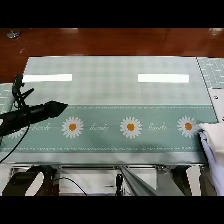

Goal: Fold the shirts.

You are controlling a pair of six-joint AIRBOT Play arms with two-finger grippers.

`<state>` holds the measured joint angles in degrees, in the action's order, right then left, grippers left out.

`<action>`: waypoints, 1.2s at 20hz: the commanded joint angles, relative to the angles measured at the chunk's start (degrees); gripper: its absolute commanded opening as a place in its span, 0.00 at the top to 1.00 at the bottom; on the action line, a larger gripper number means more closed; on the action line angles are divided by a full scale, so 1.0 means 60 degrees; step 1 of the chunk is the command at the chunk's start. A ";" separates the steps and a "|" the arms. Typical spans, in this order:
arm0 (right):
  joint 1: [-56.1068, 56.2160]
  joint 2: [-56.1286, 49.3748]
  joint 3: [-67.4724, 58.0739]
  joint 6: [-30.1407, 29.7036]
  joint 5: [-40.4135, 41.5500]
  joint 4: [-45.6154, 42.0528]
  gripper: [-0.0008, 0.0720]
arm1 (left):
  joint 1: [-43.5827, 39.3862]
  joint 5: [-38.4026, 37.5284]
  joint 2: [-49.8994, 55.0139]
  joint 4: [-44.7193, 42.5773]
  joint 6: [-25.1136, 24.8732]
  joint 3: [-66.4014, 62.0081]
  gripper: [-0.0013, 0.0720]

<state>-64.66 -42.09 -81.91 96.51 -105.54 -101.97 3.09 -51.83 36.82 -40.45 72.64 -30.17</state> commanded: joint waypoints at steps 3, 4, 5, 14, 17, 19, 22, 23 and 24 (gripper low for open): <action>-0.0084 -0.0521 -0.0069 -0.0095 0.1173 0.1610 0.37 | -0.0004 0.0754 0.0007 0.0197 -0.0004 -0.0022 0.95; -0.0080 -0.0703 -0.0124 -0.0098 0.1563 0.2761 0.63 | -0.0004 0.1024 0.0066 0.0433 -0.0004 -0.0142 0.95; 0.0007 -0.0878 -0.0146 -0.0240 0.2189 0.4411 0.93 | -0.0004 0.1064 0.0240 0.0568 -0.0036 -0.0484 0.95; 1.0535 -0.3067 0.0251 -0.0947 0.6954 0.4688 0.96 | -0.2495 -0.1213 0.4845 -0.0965 -0.0178 -0.8903 0.95; 1.2859 -0.4131 0.1657 0.0248 0.7369 0.1738 0.96 | -0.3792 -0.1235 0.5311 -0.4284 0.0780 -0.8411 0.95; 1.2856 -0.4728 0.2167 0.1249 0.7114 0.0656 0.96 | -0.3701 -0.1472 0.5548 -0.6422 0.2153 -0.7610 0.95; 1.2331 -0.5144 0.2186 0.1370 0.6652 0.0554 0.96 | -0.2965 -0.1555 0.5686 -0.6513 0.2951 -0.6907 0.95; 1.2225 -0.5133 0.2186 0.1370 0.6655 0.0543 0.96 | -0.2856 -0.1559 0.5694 -0.6517 0.2947 -0.6863 0.95; 1.2174 -0.5129 0.2186 0.1337 0.6586 0.0484 0.96 | -0.2794 -0.1563 0.5694 -0.6528 0.2940 -0.6867 0.95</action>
<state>8.36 -71.29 -69.76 102.67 -64.97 -95.24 -15.03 -60.45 70.11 -74.70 86.67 -72.97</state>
